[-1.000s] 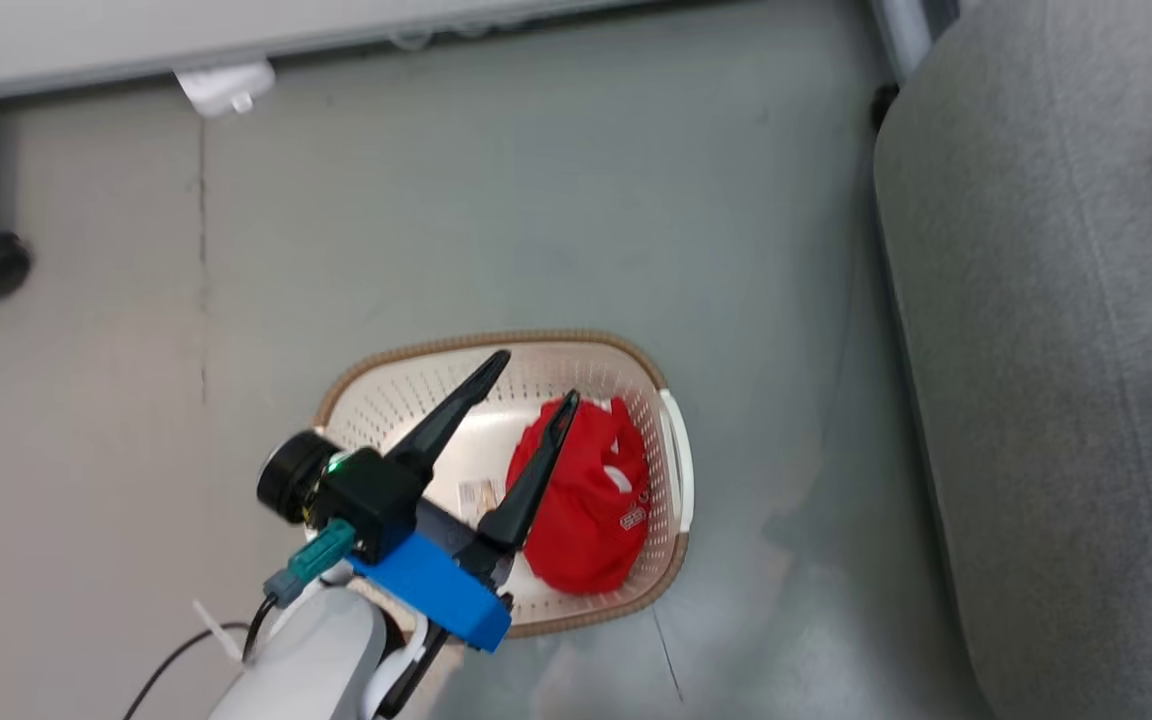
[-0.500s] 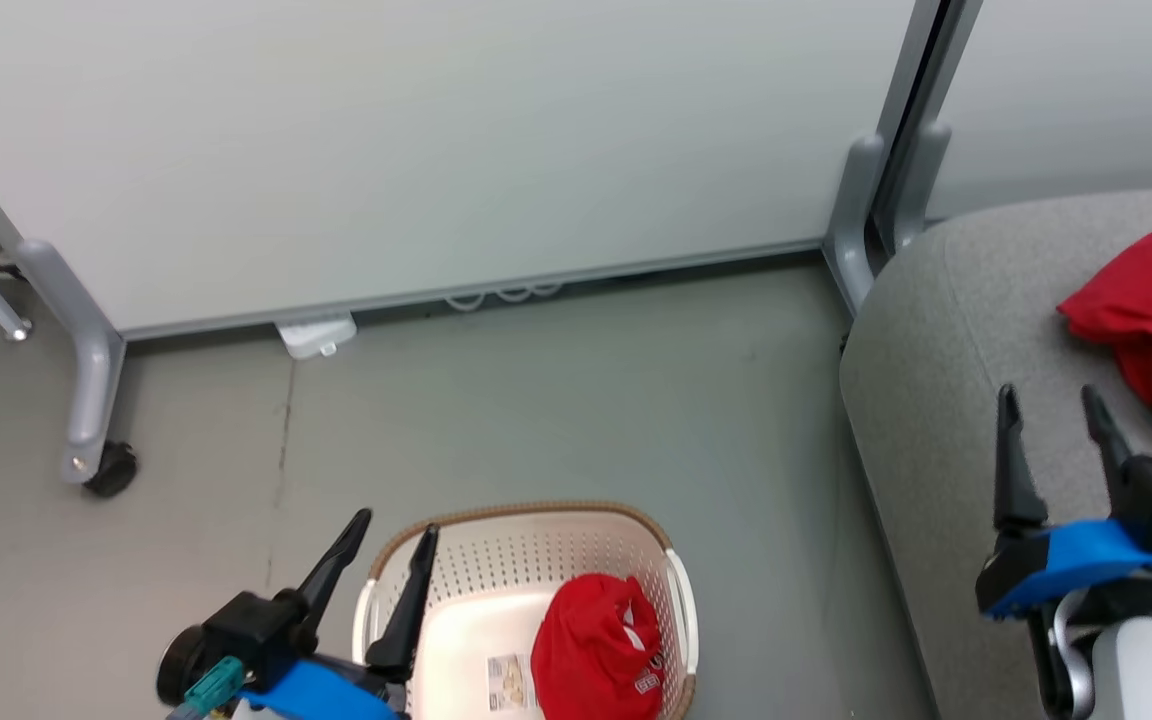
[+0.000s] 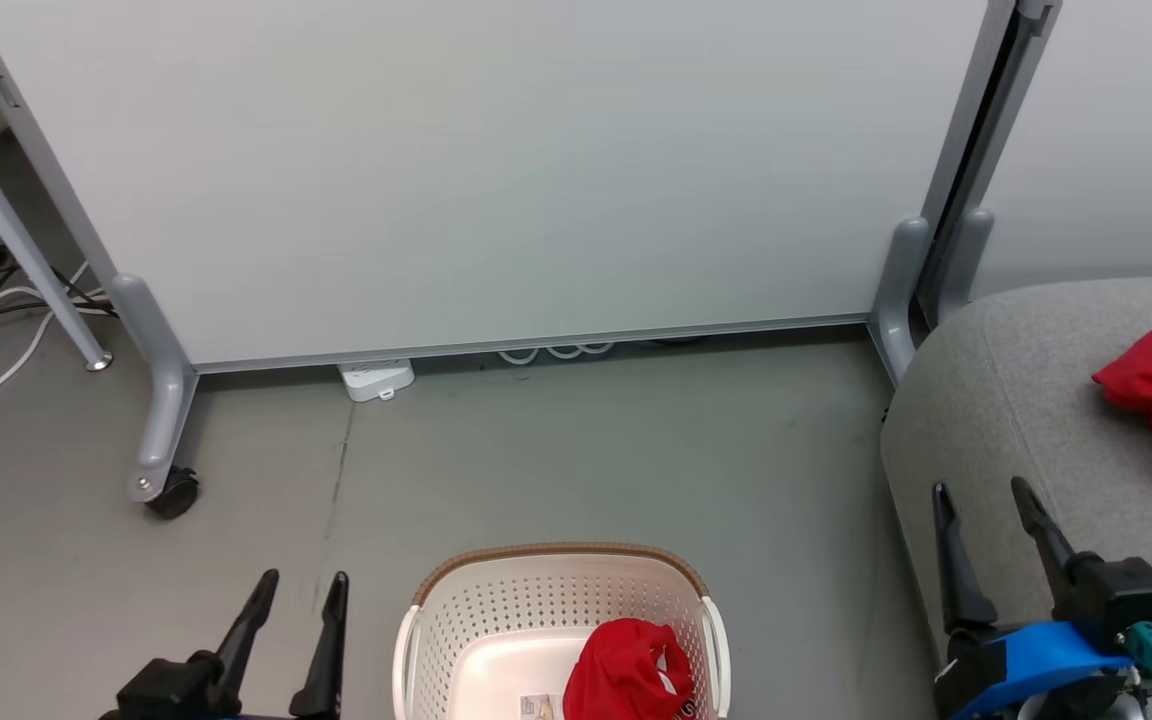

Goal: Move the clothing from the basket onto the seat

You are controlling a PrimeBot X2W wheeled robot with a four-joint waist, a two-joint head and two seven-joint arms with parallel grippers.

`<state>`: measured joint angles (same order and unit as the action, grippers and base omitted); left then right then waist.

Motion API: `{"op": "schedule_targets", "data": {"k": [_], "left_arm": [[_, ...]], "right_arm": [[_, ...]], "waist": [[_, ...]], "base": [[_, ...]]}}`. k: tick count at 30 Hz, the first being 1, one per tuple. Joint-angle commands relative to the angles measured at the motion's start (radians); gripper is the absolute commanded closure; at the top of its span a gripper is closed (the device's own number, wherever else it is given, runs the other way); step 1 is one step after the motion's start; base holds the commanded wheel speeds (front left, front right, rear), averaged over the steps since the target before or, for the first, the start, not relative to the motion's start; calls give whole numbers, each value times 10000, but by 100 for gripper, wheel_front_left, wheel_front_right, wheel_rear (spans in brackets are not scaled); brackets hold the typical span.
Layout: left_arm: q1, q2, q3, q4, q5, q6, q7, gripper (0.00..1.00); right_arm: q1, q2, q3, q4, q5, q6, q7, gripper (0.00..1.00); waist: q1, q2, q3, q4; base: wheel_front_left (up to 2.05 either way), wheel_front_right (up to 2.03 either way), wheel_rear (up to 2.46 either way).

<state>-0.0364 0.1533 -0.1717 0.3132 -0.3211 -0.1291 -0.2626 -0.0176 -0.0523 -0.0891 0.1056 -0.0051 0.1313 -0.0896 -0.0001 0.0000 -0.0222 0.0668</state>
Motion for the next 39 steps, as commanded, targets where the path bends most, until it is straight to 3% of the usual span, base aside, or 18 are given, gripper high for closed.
{"op": "schedule_targets", "data": {"k": [1, 15, 32, 39], "left_arm": [[181, 28, 153, -50, 84, -12, -34, 0], [378, -82, 926, -5, 256, -12, -34, 0], [482, -18, 906, -63, 319, -12, -34, 0], [179, -51, 742, -94, 294, -12, -34, 0]], "right_arm": [[210, 27, 100, -50, 143, -9, -22, 0], [430, 24, 552, 384, 656, -10, -180, 0], [294, 25, 638, 578, 844, -10, -342, 0], [-69, 25, 655, 361, 776, -10, -311, 0]], "waist": [[1, 0, -59, 81], [1, 0, -208, 100], [1, 0, -144, 18], [1, 0, 537, -147]], "base": [[0, 0, 0], [0, 0, 0], [0, 0, 0], [0, 0, 0]]}}
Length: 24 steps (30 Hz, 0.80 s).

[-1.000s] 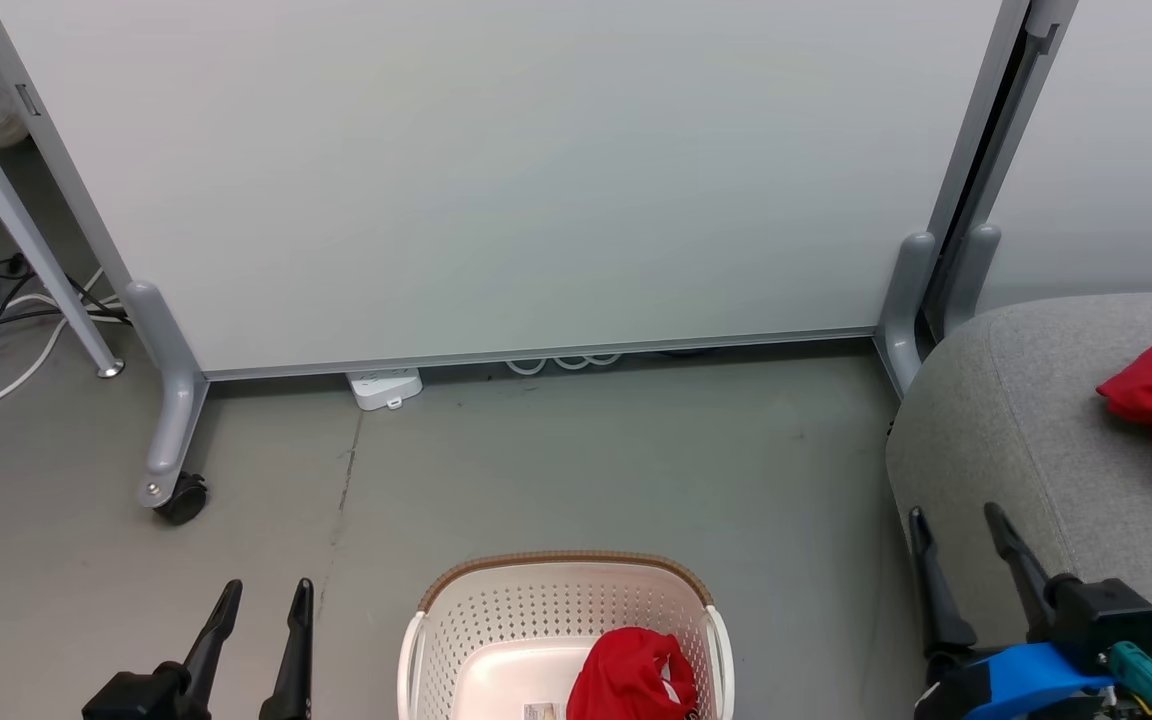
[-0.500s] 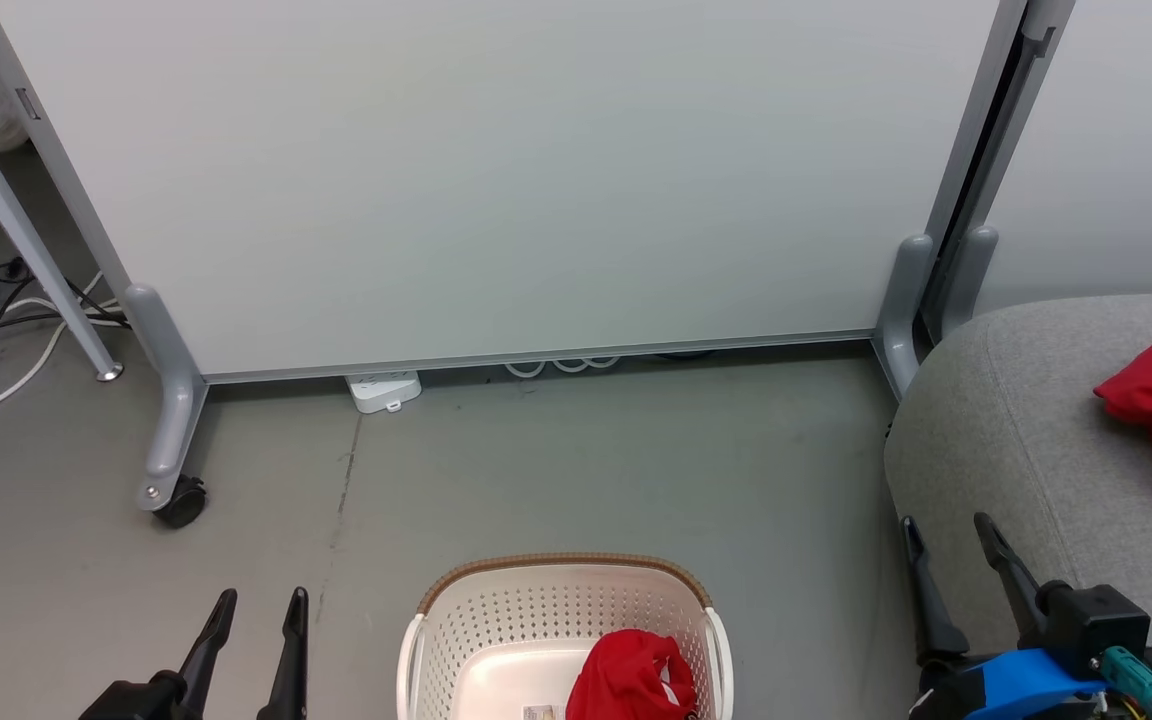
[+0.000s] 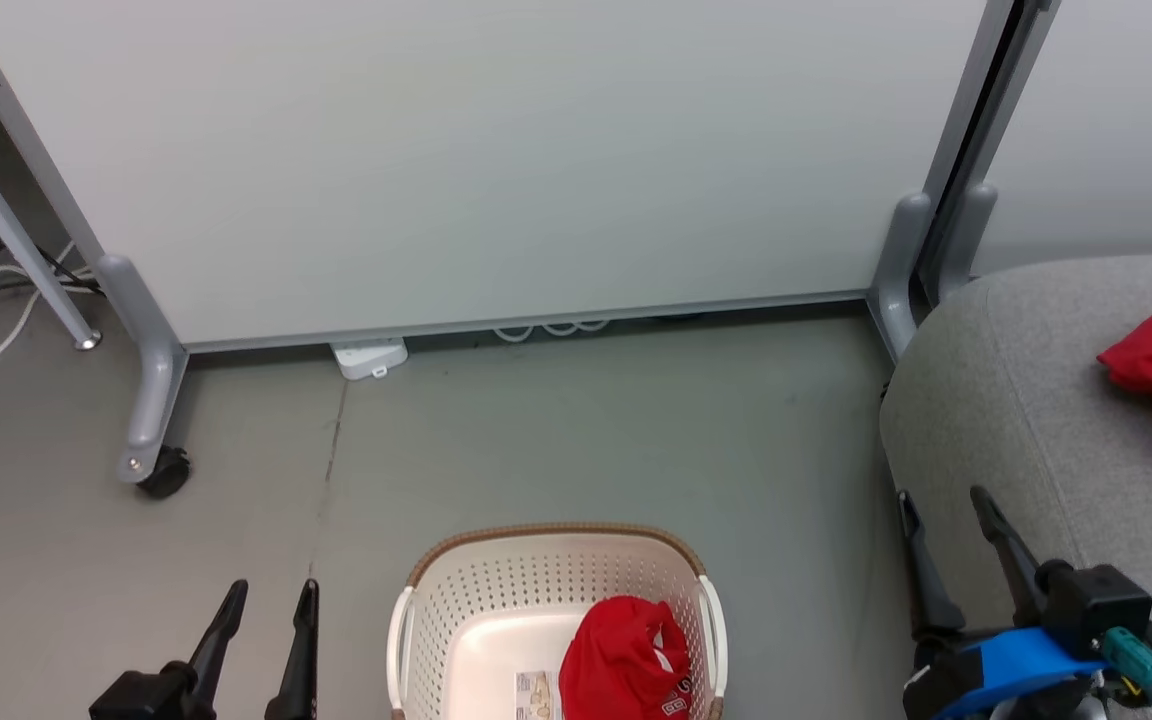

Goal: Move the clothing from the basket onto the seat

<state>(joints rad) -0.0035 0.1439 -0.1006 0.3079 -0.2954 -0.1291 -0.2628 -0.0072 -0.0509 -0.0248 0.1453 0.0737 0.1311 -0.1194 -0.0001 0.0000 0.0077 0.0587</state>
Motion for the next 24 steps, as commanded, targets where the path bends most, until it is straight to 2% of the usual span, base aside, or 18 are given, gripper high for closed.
{"op": "schedule_targets", "data": {"k": [1, 10, 16, 24], "left_arm": [[-283, 29, -15, -65, 47, -12, -32, 0], [-1735, -119, -639, -112, 77, -12, -32, 0], [-3089, 29, -1268, 81, 95, -12, -32, 0], [-5037, 324, -2255, 1069, -32, -12, -31, 0]], "right_arm": [[-280, 12, -13, -91, -24, -7, -28, 0], [-1369, 11, -182, -789, -315, -9, 19, 0], [-2379, 11, -33, -1337, -437, -7, 64, 0], [-3162, 12, 233, -1886, -317, -9, -28, 0]], "waist": [[1, 0, 428, -98], [1, 0, 2902, -532], [1, 0, 4682, -1217], [1, 0, 6487, -2022]], "base": [[0, 0, 0], [0, 0, 0], [0, 0, 0], [0, 0, 0]]}}
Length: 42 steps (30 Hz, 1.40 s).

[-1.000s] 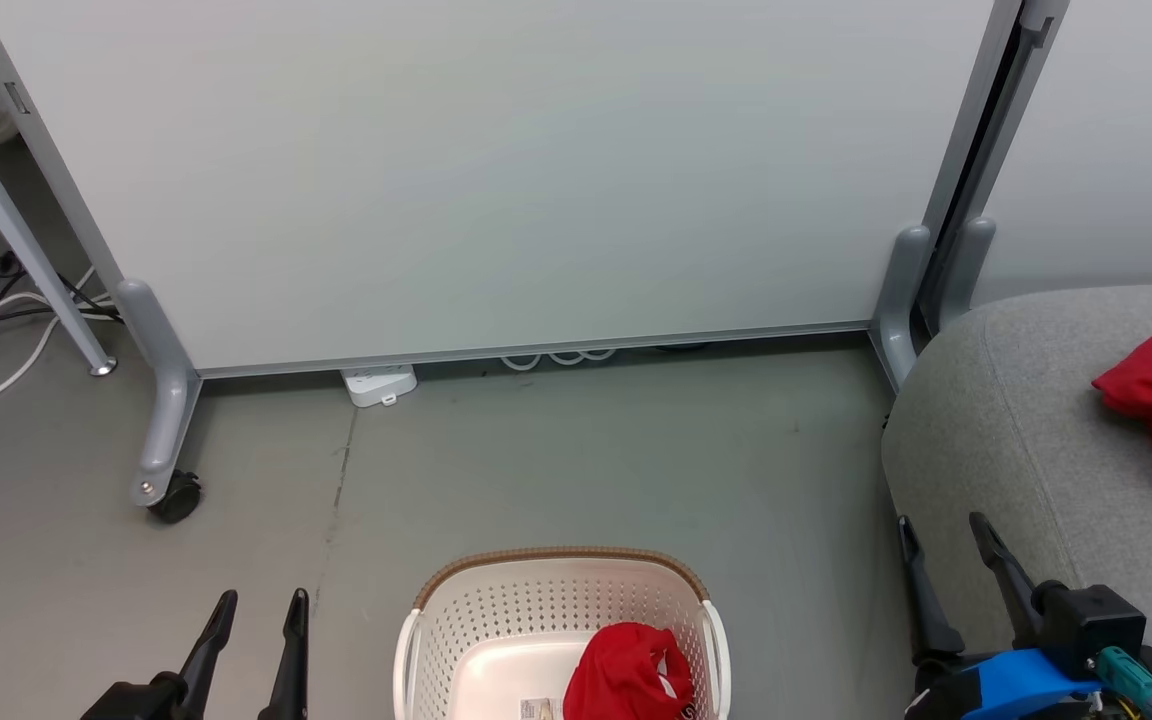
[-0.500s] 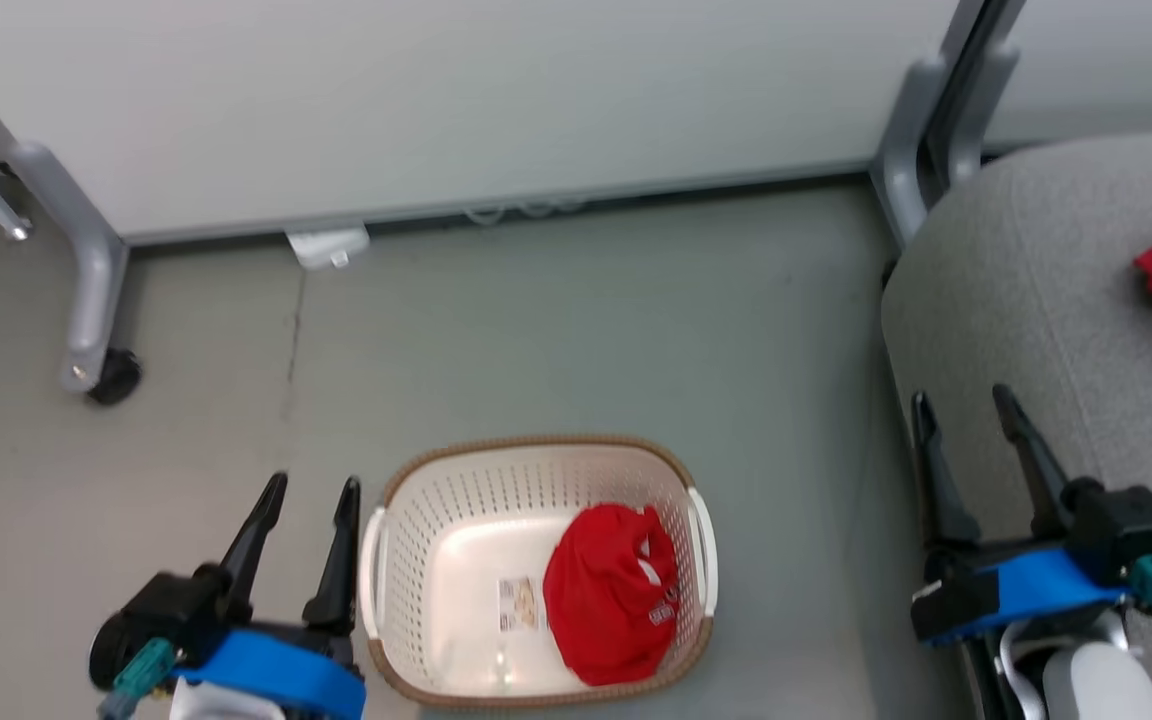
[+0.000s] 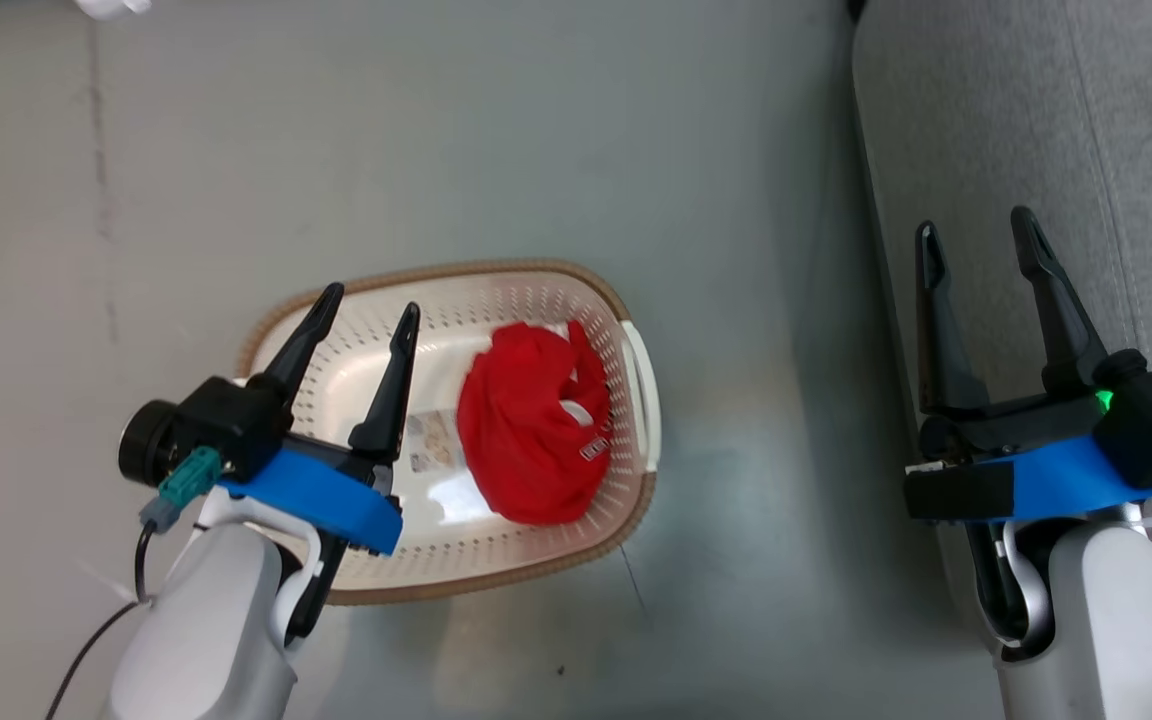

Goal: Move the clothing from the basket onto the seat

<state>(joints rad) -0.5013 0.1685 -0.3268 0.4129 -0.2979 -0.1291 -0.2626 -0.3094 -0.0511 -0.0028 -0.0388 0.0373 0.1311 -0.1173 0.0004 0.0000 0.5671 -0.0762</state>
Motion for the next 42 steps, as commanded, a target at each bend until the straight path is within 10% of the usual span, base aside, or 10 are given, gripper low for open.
{"op": "schedule_targets", "data": {"k": [1, 27, 38, 39, 40, 41, 42], "left_arm": [[-282, 115, -146, 187, -34, -12, -34, 0], [-2782, 764, -2721, 4821, -802, -9, -34, 0], [-3726, 895, -2999, 6773, -243, 687, 207, 0], [-3786, 893, -3004, 6951, -245, 764, 263, 13], [-3837, 904, -3021, 7082, -243, 760, 265, 71], [-3872, 895, -3040, 7199, -244, 768, 283, 100], [-3896, 869, -3068, 7318, -239, 752, 317, 100]], "right_arm": [[-209, 16, 69, -72, 79, -7, -75, 0], [-890, 16, 1868, 425, 1585, -9, -1238, 0], [-912, 15, 2187, 698, 2013, -9, -1448, 0], [-933, 15, 2210, 730, 2059, -7, -1461, 0], [-958, 15, 2231, 758, 2071, -7, -1464, 0], [-976, 15, 2251, 781, 2091, -7, -1454, 0], [-988, 15, 2262, 801, 2100, -9, -1462, 0]], "waist": [[-4, 0, 1059, -766], [-4, 0, 3143, -2719], [-4, 0, 3490, -3175], [-4, 0, 3486, -3188], [-4, 0, 3484, -3203], [-4, 0, 3479, -3214], [-4, 0, 3473, -3222]], "base": [[0, 0, 0], [0, 0, 0], [0, 0, 0], [0, 0, 0], [0, 0, 0], [0, 0, 0], [0, 0, 0]]}}
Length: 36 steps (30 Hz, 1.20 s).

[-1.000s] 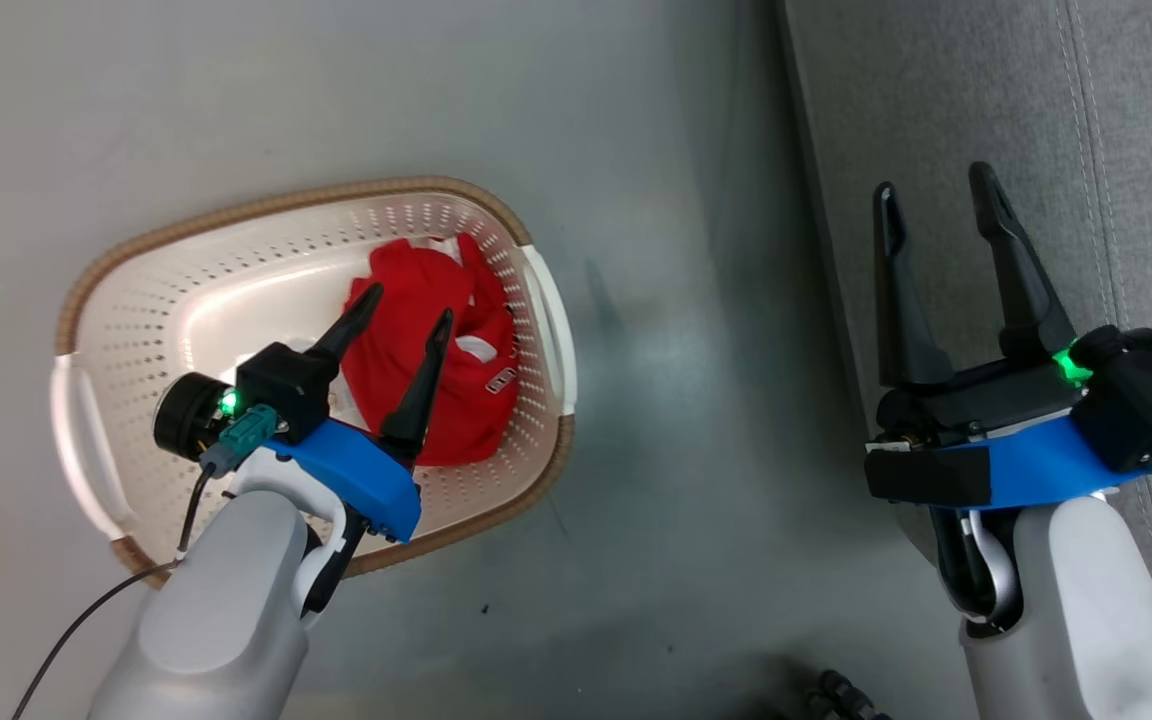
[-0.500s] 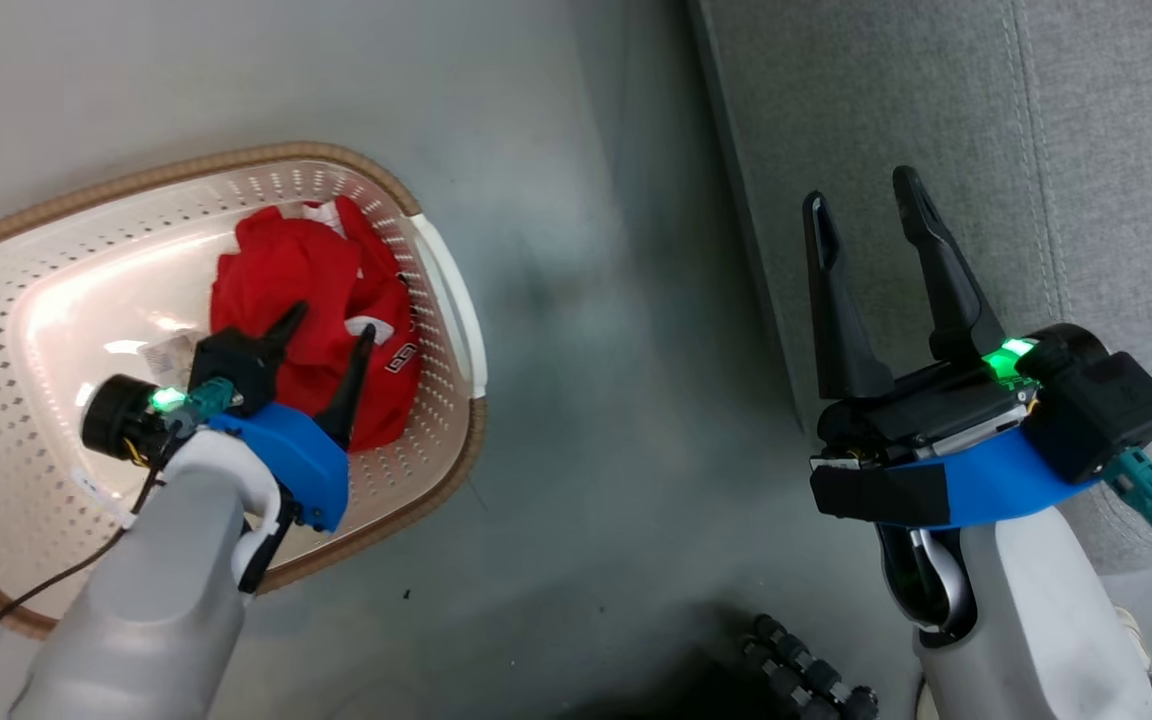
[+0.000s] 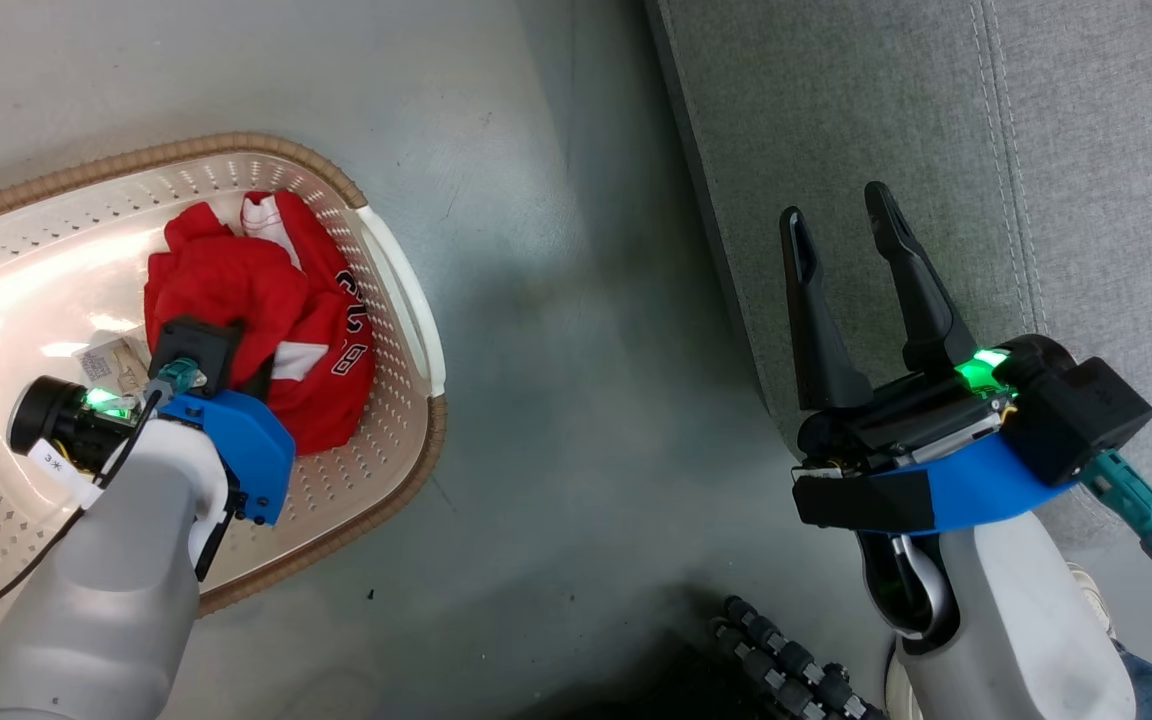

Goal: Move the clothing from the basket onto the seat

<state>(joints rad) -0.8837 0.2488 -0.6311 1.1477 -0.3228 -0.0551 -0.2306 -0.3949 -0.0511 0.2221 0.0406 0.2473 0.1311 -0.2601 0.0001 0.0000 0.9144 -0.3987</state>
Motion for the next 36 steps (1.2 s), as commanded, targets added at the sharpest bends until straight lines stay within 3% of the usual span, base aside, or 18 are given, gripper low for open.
{"op": "schedule_targets", "data": {"k": [1, 17, 24, 36], "left_arm": [[-106, 37, -40, 47, 2, -9, -17, 100], [-39, -469, -66, 628, -333, -248, -279, 100], [757, -1027, -23, 458, -606, -355, -367, 100], [2337, -1671, -20, -1187, -807, -676, -358, 100]], "right_arm": [[-150, 15, 16, 29, 18, -7, -39, 0], [-210, 13, -62, 237, -76, -9, -49, 0], [110, 7, -324, 792, -438, -7, -44, 0], [1122, 3, -767, 1527, -1209, -7, 533, 0]], "waist": [[-1, 0, -5, 0], [-1, 0, -655, 402], [-1, 0, -2418, 1096], [-1, 0, -6200, 2638]], "base": [[0, 0, 0], [0, 0, 0], [0, 0, 0], [0, 0, 0]]}}
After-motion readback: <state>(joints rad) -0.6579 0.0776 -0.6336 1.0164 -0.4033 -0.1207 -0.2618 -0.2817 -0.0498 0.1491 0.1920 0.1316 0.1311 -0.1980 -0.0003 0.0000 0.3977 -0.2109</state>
